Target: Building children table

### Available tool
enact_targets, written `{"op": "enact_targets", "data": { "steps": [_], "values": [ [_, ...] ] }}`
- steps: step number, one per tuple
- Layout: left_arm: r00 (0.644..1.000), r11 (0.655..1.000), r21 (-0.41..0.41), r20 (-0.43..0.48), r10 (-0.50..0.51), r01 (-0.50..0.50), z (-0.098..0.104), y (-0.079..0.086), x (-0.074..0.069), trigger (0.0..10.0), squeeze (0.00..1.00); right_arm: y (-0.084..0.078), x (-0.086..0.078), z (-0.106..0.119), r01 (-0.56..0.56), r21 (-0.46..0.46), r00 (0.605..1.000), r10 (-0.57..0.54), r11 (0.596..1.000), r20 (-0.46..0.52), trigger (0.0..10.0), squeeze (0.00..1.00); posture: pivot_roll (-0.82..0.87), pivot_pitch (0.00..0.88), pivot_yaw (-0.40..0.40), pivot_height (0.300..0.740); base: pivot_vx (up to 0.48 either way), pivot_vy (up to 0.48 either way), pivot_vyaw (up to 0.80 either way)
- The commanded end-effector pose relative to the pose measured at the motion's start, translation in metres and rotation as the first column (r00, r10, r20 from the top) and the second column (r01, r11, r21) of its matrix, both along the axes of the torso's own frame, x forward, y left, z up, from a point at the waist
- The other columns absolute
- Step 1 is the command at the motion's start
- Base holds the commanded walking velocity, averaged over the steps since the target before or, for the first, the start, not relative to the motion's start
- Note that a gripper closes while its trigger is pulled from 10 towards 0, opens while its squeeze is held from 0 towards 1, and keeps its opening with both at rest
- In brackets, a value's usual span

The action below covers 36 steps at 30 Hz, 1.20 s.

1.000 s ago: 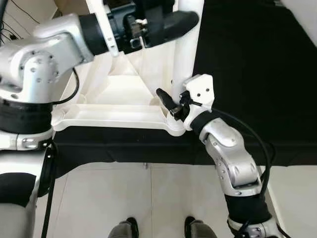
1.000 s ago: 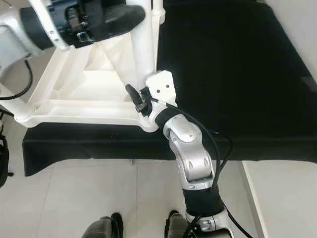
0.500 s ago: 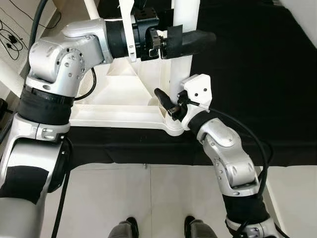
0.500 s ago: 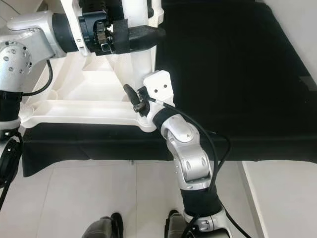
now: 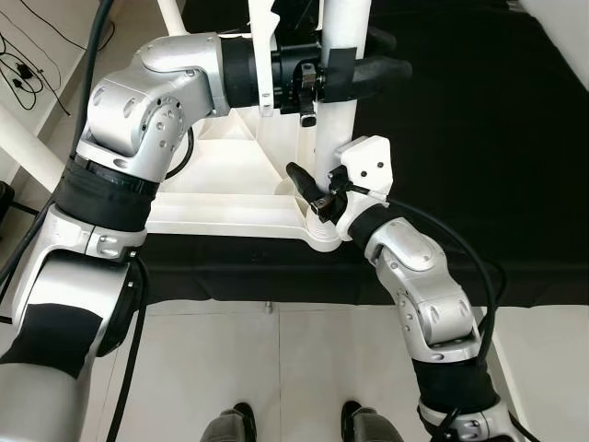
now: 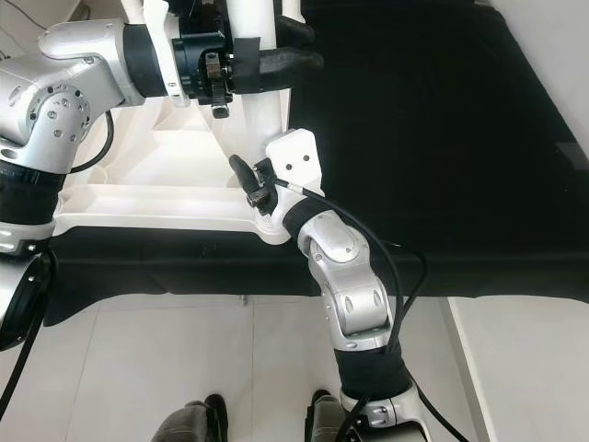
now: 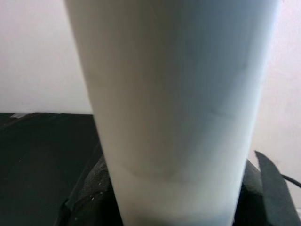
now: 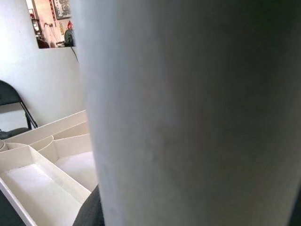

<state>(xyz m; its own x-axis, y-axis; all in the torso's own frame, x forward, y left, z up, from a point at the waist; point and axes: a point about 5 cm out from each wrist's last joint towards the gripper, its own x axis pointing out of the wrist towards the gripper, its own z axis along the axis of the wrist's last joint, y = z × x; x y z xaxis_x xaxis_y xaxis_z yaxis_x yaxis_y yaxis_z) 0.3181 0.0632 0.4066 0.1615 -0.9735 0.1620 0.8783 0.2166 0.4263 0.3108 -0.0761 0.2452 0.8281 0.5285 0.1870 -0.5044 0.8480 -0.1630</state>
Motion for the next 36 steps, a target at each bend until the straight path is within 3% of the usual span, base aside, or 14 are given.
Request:
{"op": "enact_targets", "data": {
  "steps": [1,8,9,13,15,18,19,21,22,24,32,33,34,36],
  "values": [
    [0.999,1.000,-0.012,0.052,0.015,-0.014,0.010,0.001,-0.003,0.0,0.00,0.012,0.001,-0.024,-0.062,0.010,0.988,0.063,0.998,-0.141,10.0,0.00,0.07,0.255,0.081,0.740,0.000,0.000,0.00],
    [0.999,0.998,-0.064,0.028,-0.018,0.019,0.012,-0.002,-0.003,0.0,0.00,0.004,0.008,-0.020,-0.069,-0.024,0.989,0.066,0.997,-0.131,10.0,0.00,0.06,0.251,0.077,0.740,0.000,0.000,0.00],
    [0.999,0.997,-0.075,0.022,-0.023,0.024,0.013,-0.002,-0.003,0.0,0.00,0.001,0.011,-0.018,-0.080,-0.029,0.990,0.076,0.996,-0.123,10.0,1.00,0.06,0.251,0.076,0.740,0.000,0.000,0.00],
    [0.999,0.995,-0.092,0.012,-0.040,0.041,0.015,-0.005,-0.004,0.0,0.00,-0.013,0.023,0.001,-0.231,-0.067,0.971,0.226,0.971,-0.081,10.0,1.00,0.06,0.251,0.071,0.740,0.000,0.000,0.00],
    [0.999,0.995,-0.091,0.013,-0.043,0.044,0.015,-0.005,-0.004,0.0,0.00,-0.015,0.024,0.003,-0.251,-0.073,0.966,0.245,0.965,-0.077,10.0,1.00,0.06,0.251,0.071,0.740,0.000,0.000,0.00],
    [0.999,0.994,-0.091,0.004,-0.054,0.054,0.015,-0.006,-0.004,0.0,0.00,-0.034,0.037,0.023,-0.408,-0.162,0.913,0.402,0.899,-0.067,10.0,1.00,0.06,0.250,0.068,0.740,0.000,0.000,0.00],
    [0.999,0.994,-0.091,0.004,-0.054,0.055,0.015,-0.006,-0.004,0.0,0.00,-0.035,0.038,0.024,-0.410,-0.164,0.912,0.405,0.897,-0.065,10.0,0.54,0.06,0.250,0.068,0.740,0.000,0.000,0.00],
    [0.998,0.994,-0.091,0.003,-0.056,0.056,0.014,-0.007,-0.005,0.0,0.00,-0.037,0.042,0.028,-0.432,-0.168,0.902,0.428,0.886,-0.064,10.0,0.54,0.06,0.252,0.070,0.740,0.000,0.000,0.00],
    [0.998,0.994,-0.091,0.002,-0.058,0.058,0.014,-0.007,-0.005,0.0,0.00,-0.039,0.044,0.031,-0.449,-0.171,0.893,0.445,0.877,-0.063,10.0,0.00,0.06,0.252,0.070,0.740,0.000,0.000,0.00],
    [0.998,0.994,-0.088,-0.004,-0.065,0.064,0.012,-0.008,-0.005,0.0,0.00,-0.043,0.053,0.039,-0.529,-0.133,0.849,0.523,0.838,-0.078,10.0,0.00,0.05,0.255,0.073,0.740,0.000,0.000,0.00],
    [0.997,0.994,-0.082,-0.012,-0.076,0.075,0.011,-0.010,-0.005,0.0,0.00,-0.036,0.061,0.048,-0.634,-0.111,0.773,0.626,0.765,-0.101,10.0,0.00,0.06,0.262,0.079,0.740,0.000,0.000,0.00],
    [0.997,0.994,-0.080,-0.013,-0.080,0.079,0.011,-0.011,-0.006,0.0,0.00,-0.033,0.059,0.050,-0.708,-0.109,0.707,0.700,0.698,-0.105,2.9,0.00,0.07,0.267,0.081,0.740,0.000,0.000,0.00],
    [0.997,0.994,-0.080,-0.013,-0.082,0.080,0.011,-0.011,-0.006,0.0,0.00,-0.032,0.059,0.050,-0.724,-0.109,0.690,0.716,0.681,-0.108,0.0,0.00,0.07,0.269,0.081,0.740,0.000,0.000,0.00],
    [0.996,0.993,-0.080,-0.014,-0.083,0.082,0.011,-0.011,-0.006,0.0,0.00,-0.032,0.060,0.050,-0.747,-0.112,0.665,0.739,0.655,-0.110,0.0,0.00,0.07,0.270,0.081,0.740,0.000,0.000,0.00]
  ]
}}
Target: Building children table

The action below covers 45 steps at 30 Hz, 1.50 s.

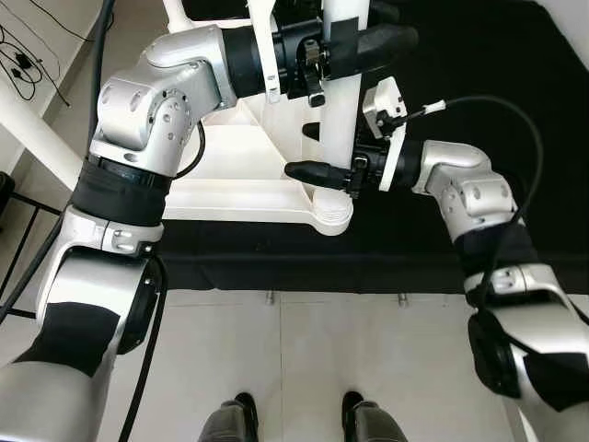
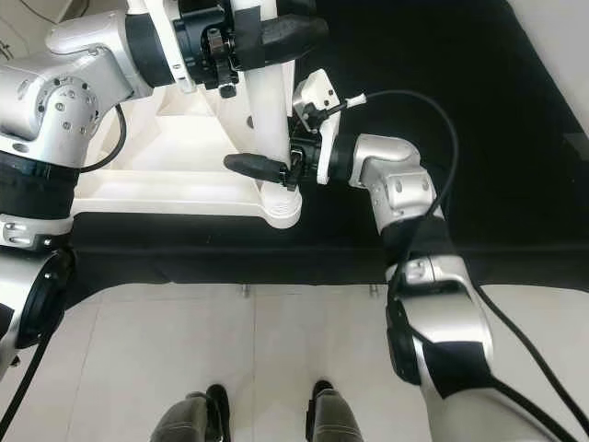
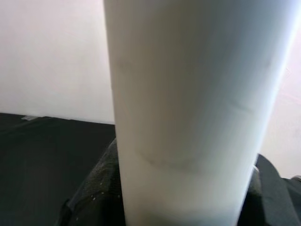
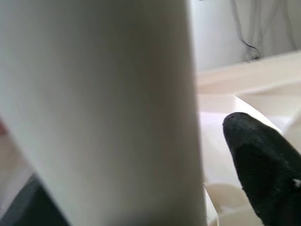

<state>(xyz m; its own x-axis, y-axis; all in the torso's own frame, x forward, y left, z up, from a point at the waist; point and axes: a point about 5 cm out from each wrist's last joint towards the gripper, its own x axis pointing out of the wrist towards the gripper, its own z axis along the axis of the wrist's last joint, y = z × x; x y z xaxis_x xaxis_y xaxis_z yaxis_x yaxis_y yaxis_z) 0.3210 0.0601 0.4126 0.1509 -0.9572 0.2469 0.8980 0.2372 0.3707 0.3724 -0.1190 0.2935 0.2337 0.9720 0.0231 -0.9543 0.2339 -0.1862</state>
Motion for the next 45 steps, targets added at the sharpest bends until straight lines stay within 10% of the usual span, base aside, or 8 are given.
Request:
{"op": "enact_targets", "data": {
  "steps": [1,16,17,25,26,29,36,45],
  "values": [
    [0.998,0.998,0.014,0.024,-0.064,0.064,0.005,-0.008,-0.009,0.0,0.00,0.011,-0.001,0.003,-0.096,0.005,0.995,0.096,0.995,0.020,0.0,0.00,0.07,0.272,0.082,0.740,0.000,0.000,0.00],
    [0.998,0.998,0.017,0.028,-0.059,0.058,0.006,-0.009,-0.007,0.0,0.00,0.010,0.004,-0.003,-0.132,0.002,0.990,0.132,0.991,0.052,0.0,0.00,0.07,0.276,0.088,0.740,0.000,0.000,0.00],
    [0.999,0.999,0.009,0.026,-0.041,0.041,0.006,-0.009,-0.006,7.1,1.00,0.010,0.004,-0.005,-0.113,-0.005,0.992,0.114,0.994,0.060,0.0,0.00,0.07,0.275,0.089,0.740,0.000,0.000,0.00],
    [1.000,1.000,-0.005,-0.023,-0.012,0.012,0.008,0.000,-0.003,10.0,1.00,0.006,0.010,-0.022,0.129,-0.025,0.990,-0.128,0.991,0.061,0.0,0.00,0.05,0.276,0.086,0.740,0.000,0.000,0.00],
    [1.000,1.000,-0.003,-0.024,0.002,-0.002,0.008,0.003,-0.003,10.0,0.00,0.007,0.008,-0.028,0.192,-0.024,0.981,-0.191,0.981,0.046,0.0,0.00,0.04,0.280,0.073,0.740,0.000,0.000,0.00],
    [0.999,1.000,-0.011,-0.035,0.004,-0.004,0.008,0.007,-0.003,10.0,0.00,0.008,0.004,-0.035,0.249,-0.032,0.968,-0.248,0.968,0.030,0.0,0.00,0.04,0.280,0.073,0.740,0.000,0.000,0.00],
    [0.996,0.999,-0.029,-0.089,0.029,-0.031,0.005,0.029,-0.011,10.0,0.00,-0.003,-0.043,-0.093,0.846,-0.162,0.512,-0.859,0.508,-0.017,0.0,0.00,0.03,0.293,0.066,0.740,0.000,0.000,0.00],
    [0.989,0.992,-0.041,-0.101,0.111,-0.116,-0.003,0.047,-0.011,10.0,0.00,-0.002,-0.027,-0.073,0.894,-0.102,0.435,-0.899,0.437,-0.047,0.0,0.00,0.03,0.250,0.035,0.740,0.000,0.000,0.00]
  ]
}}
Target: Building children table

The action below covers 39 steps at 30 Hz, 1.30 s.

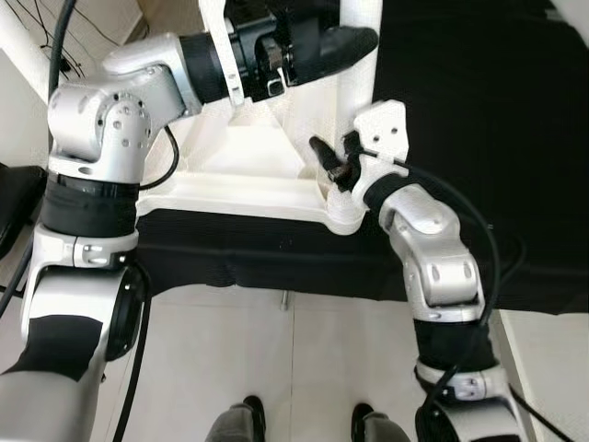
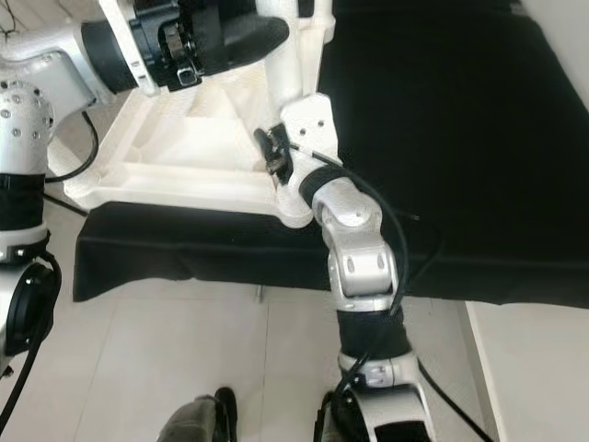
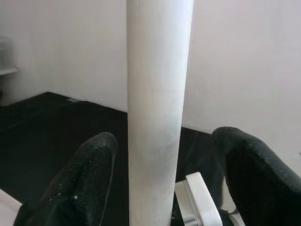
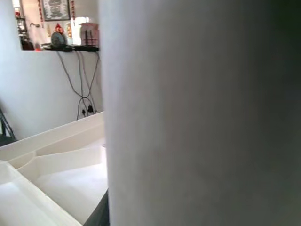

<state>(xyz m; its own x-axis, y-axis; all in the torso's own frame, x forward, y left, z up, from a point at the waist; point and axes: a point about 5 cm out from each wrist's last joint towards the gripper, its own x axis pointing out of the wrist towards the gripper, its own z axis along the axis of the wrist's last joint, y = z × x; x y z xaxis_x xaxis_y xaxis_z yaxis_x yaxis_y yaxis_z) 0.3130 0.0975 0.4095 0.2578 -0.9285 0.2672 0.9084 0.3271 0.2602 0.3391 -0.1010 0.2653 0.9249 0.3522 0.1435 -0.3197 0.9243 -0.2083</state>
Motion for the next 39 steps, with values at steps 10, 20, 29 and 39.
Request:
{"op": "enact_targets", "data": {
  "steps": [10,20,29,39],
  "values": [
    [0.977,0.977,0.006,0.006,0.215,-0.215,-0.024,0.046,-0.025,10.0,0.00,-0.019,0.003,-0.041,0.198,0.035,0.952,-0.184,0.980,-0.244,0.0,0.00,0.04,0.238,0.034,0.740,0.000,0.000,0.00],
    [0.864,0.868,0.034,-0.089,0.496,-0.495,-0.083,0.080,-0.047,10.0,0.00,-0.019,-0.007,-0.049,0.217,0.141,0.956,-0.181,0.966,-0.233,0.0,0.00,0.05,0.231,0.042,0.740,0.000,0.000,0.00],
    [0.764,0.821,0.129,-0.310,0.566,-0.556,-0.167,0.072,-0.092,10.0,0.00,-0.016,-0.014,-0.057,0.203,0.178,0.961,-0.161,0.963,-0.223,0.0,0.00,0.05,0.239,0.046,0.740,0.000,0.000,0.00],
    [0.619,0.812,0.189,-0.560,0.551,-0.552,-0.224,0.049,-0.157,10.0,0.00,-0.015,-0.014,-0.055,0.136,0.211,0.977,-0.096,0.968,-0.189,10.0,0.00,0.06,0.243,0.047,0.740,0.000,0.000,0.00]
  ]
}}
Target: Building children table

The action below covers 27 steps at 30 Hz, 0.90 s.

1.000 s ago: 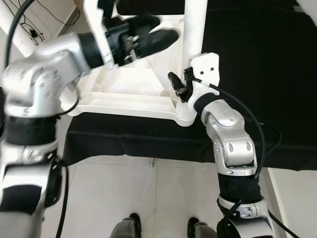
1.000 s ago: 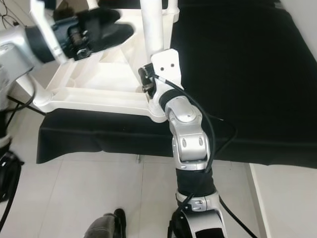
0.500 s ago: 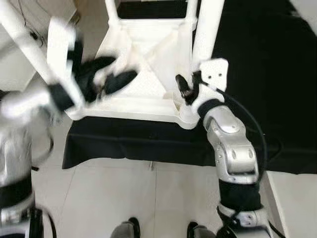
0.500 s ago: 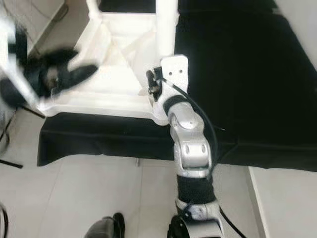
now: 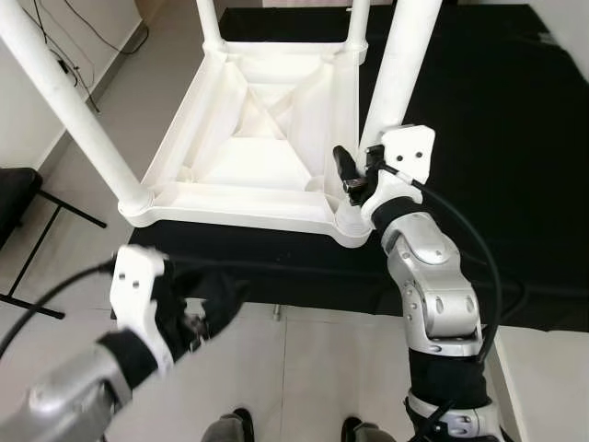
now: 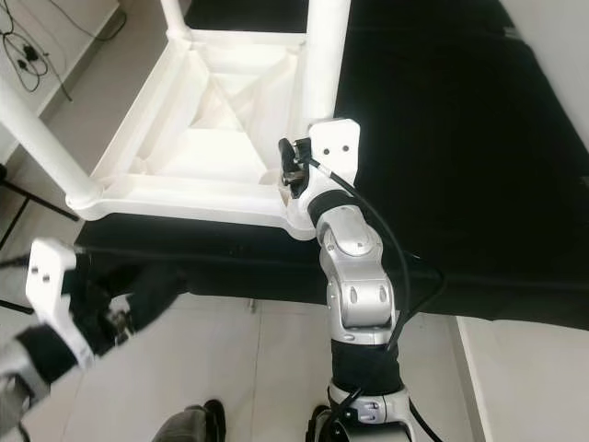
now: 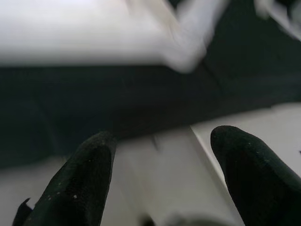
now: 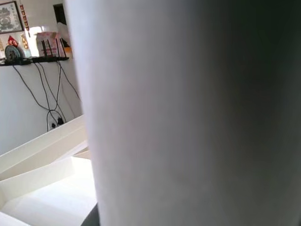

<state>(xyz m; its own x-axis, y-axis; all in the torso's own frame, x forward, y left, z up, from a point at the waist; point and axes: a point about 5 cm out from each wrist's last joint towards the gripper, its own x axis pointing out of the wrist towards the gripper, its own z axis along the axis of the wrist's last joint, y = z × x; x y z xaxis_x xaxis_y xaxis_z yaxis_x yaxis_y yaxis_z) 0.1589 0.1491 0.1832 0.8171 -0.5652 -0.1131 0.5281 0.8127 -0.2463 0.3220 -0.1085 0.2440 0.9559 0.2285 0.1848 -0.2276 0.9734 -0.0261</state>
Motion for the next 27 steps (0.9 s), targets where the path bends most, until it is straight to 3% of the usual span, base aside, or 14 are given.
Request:
{"op": "enact_targets", "data": {
  "steps": [1,2,3,8,9,10,11,14,15,16,18,20,25,27],
  "values": [
    [1.000,1.000,0.004,0.013,0.005,-0.005,0.002,-0.002,-0.003,10.0,0.00,-0.007,0.003,-0.034,0.008,0.045,0.987,-0.001,0.999,-0.162,10.0,0.00,0.06,0.243,0.047,0.740,0.000,0.000,0.00],
    [1.000,1.000,-0.009,-0.005,0.007,-0.007,-0.001,-0.005,-0.008,10.0,0.00,-0.006,0.004,-0.032,-0.023,0.047,0.989,0.030,0.999,-0.146,10.0,0.32,0.06,0.244,0.045,0.740,0.000,0.000,0.00],
    [1.000,1.000,-0.015,-0.019,0.007,-0.008,-0.004,-0.009,-0.011,10.0,0.00,-0.003,0.004,-0.027,-0.080,0.076,0.989,0.089,0.994,-0.120,10.0,1.00,0.06,0.245,0.046,0.740,0.000,0.000,0.00],
    [0.999,1.000,-0.009,-0.037,0.021,-0.021,-0.012,-0.013,-0.017,10.0,0.00,0.003,0.005,-0.010,-0.260,0.095,0.964,0.263,0.961,-0.030,10.0,1.00,0.06,0.246,0.047,0.740,0.000,0.000,0.00],
    [0.998,0.998,-0.019,-0.026,0.051,-0.052,-0.013,-0.013,-0.017,10.0,0.00,0.003,0.006,0.001,-0.389,0.066,0.921,0.389,0.919,0.015,10.0,0.71,0.06,0.245,0.042,0.740,0.000,0.000,0.00],
    [0.998,0.998,-0.019,-0.026,0.051,-0.052,-0.013,-0.013,-0.017,10.0,0.00,0.003,0.006,0.001,-0.389,0.066,0.921,0.389,0.919,0.015,10.0,0.71,0.06,0.245,0.042,0.740,0.000,0.000,0.00],
    [0.996,0.996,-0.033,-0.014,0.084,-0.084,-0.013,-0.011,-0.017,10.0,0.00,0.000,0.007,0.010,-0.480,0.005,0.877,0.480,0.877,0.040,10.0,0.00,0.06,0.244,0.039,0.740,0.000,0.000,0.00],
    [0.993,0.993,-0.036,0.024,0.117,-0.116,-0.011,-0.011,-0.017,10.0,0.00,-0.013,0.015,0.018,-0.632,-0.152,0.769,0.640,0.760,0.003,10.0,0.00,0.06,0.242,0.029,0.740,0.000,0.000,0.00],
    [0.993,0.993,-0.036,0.024,0.117,-0.116,-0.011,-0.011,-0.017,10.0,0.00,-0.013,0.015,0.018,-0.632,-0.152,0.769,0.640,0.760,0.003,10.0,0.00,0.06,0.242,0.029,0.740,0.000,0.000,0.00],
    [0.992,0.993,-0.029,0.045,0.120,-0.119,-0.010,-0.013,-0.018,10.0,0.00,-0.019,0.021,0.019,-0.671,-0.214,0.732,0.681,0.710,-0.036,10.0,0.00,0.06,0.242,0.026,0.740,0.000,0.000,0.00],
    [0.992,0.993,-0.029,0.045,0.120,-0.119,-0.010,-0.013,-0.018,10.0,0.00,-0.019,0.021,0.019,-0.671,-0.214,0.732,0.681,0.710,-0.036,10.0,0.00,0.06,0.242,0.026,0.740,0.000,0.000,0.00],
    [0.992,0.994,-0.025,0.067,0.111,-0.109,-0.009,-0.017,-0.018,10.0,0.00,-0.026,0.031,0.023,-0.741,-0.259,0.658,0.748,0.620,-0.091,10.0,0.00,0.07,0.240,0.014,0.740,0.000,0.000,0.00],
    [0.992,0.995,-0.032,0.086,0.093,-0.090,-0.010,-0.021,-0.018,10.0,0.00,-0.024,0.043,0.032,-0.789,-0.293,0.592,0.796,0.540,-0.126,10.0,0.00,0.08,0.240,0.009,0.740,0.000,0.000,0.00],
    [0.992,0.996,-0.038,0.091,0.090,-0.087,-0.010,-0.022,-0.018,10.0,0.00,-0.023,0.046,0.034,-0.801,-0.286,0.577,0.805,0.526,-0.136,9.0,0.00,0.08,0.239,0.005,0.740,0.000,0.000,0.00]
  ]
}}
